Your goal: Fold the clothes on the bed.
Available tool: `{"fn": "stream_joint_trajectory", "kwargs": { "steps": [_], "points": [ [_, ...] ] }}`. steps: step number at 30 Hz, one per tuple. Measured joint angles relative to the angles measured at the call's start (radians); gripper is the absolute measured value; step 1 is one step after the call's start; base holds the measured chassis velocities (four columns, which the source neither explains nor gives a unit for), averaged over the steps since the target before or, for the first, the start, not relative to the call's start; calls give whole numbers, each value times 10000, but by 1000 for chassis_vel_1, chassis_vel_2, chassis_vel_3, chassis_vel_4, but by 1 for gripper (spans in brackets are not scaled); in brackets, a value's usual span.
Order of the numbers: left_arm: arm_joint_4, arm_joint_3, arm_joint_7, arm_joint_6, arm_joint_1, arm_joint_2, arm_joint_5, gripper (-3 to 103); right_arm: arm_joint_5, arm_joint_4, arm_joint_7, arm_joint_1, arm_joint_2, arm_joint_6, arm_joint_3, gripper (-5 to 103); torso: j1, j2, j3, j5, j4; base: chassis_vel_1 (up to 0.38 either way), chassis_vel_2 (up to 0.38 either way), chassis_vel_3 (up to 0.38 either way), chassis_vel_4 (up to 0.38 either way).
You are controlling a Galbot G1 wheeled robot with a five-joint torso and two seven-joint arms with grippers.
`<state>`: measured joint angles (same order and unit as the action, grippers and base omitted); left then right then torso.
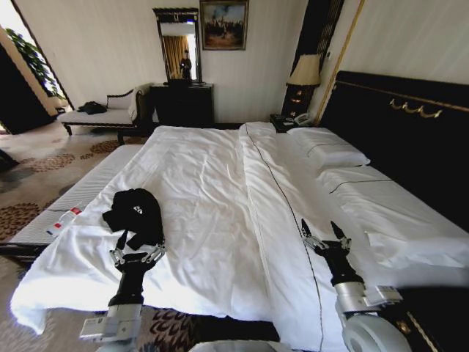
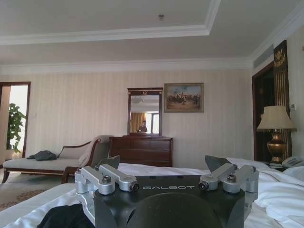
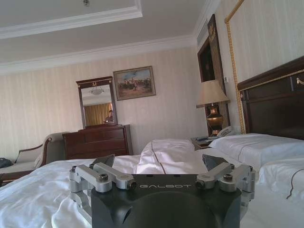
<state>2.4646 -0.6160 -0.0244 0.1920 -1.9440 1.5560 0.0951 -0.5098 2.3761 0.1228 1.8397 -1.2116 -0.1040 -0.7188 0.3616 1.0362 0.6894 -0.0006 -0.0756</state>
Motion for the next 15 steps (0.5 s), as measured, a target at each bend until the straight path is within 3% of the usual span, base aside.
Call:
{"fn": "stream_joint_trajectory", "kwargs": {
  "steps": [15],
  "points": [
    [-40,-37,-35,1,62,-67,84,100,46,109,-40,66,-65,7,2,100,5,-1,1,-3,1,-18,102,13,-99]
  ]
}}
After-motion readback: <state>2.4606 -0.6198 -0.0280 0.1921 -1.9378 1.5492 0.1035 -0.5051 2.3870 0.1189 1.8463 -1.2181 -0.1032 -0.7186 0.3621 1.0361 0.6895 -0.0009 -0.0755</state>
